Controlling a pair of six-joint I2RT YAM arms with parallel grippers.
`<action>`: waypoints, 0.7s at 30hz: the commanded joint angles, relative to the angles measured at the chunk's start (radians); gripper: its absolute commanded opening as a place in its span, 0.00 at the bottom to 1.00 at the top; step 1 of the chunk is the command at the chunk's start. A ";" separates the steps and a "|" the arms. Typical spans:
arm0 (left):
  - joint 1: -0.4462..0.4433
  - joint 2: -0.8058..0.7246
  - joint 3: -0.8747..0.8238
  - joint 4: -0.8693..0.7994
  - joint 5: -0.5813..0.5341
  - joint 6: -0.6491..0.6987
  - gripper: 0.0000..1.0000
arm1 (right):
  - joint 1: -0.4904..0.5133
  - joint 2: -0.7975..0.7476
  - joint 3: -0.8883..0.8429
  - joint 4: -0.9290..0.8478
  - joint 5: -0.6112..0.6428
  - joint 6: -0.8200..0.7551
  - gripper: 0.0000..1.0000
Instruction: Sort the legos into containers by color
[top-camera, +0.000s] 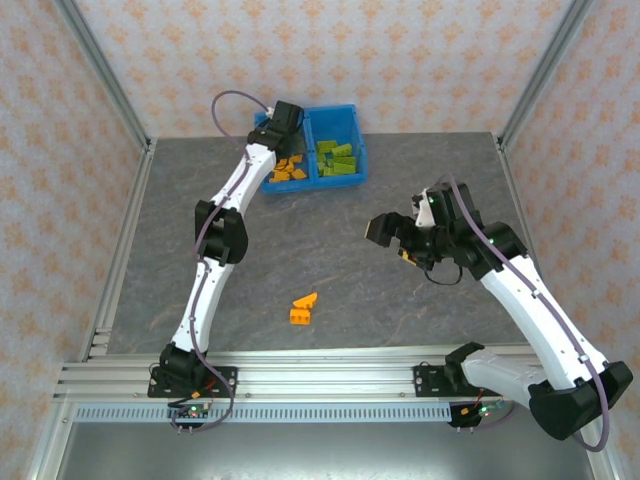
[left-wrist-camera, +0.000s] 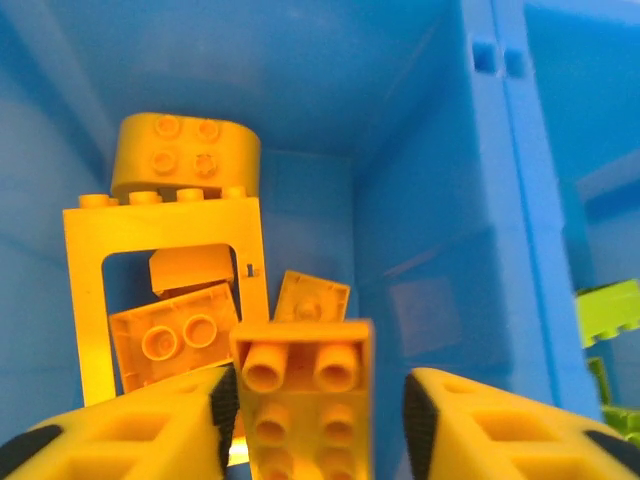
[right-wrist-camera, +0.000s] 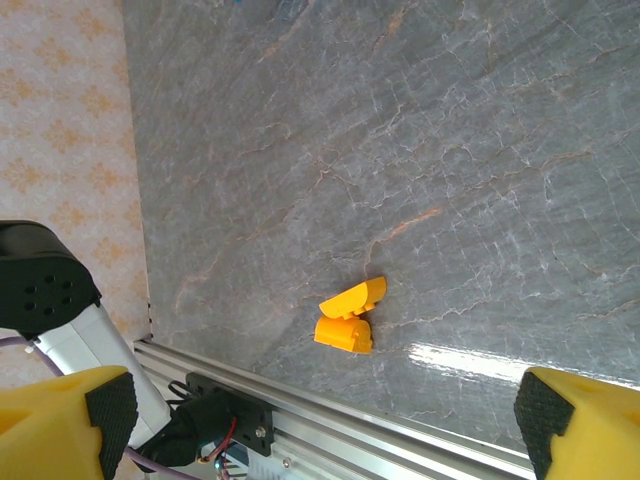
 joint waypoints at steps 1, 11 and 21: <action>0.009 -0.108 0.032 0.018 0.039 0.006 0.56 | 0.009 0.005 0.027 0.000 0.018 0.018 0.98; -0.036 -0.566 -0.349 -0.039 0.050 0.006 0.57 | 0.018 0.045 0.046 0.016 0.029 -0.001 0.98; -0.258 -1.273 -1.217 -0.029 0.234 0.418 0.63 | 0.017 0.121 0.081 0.026 0.028 -0.081 0.98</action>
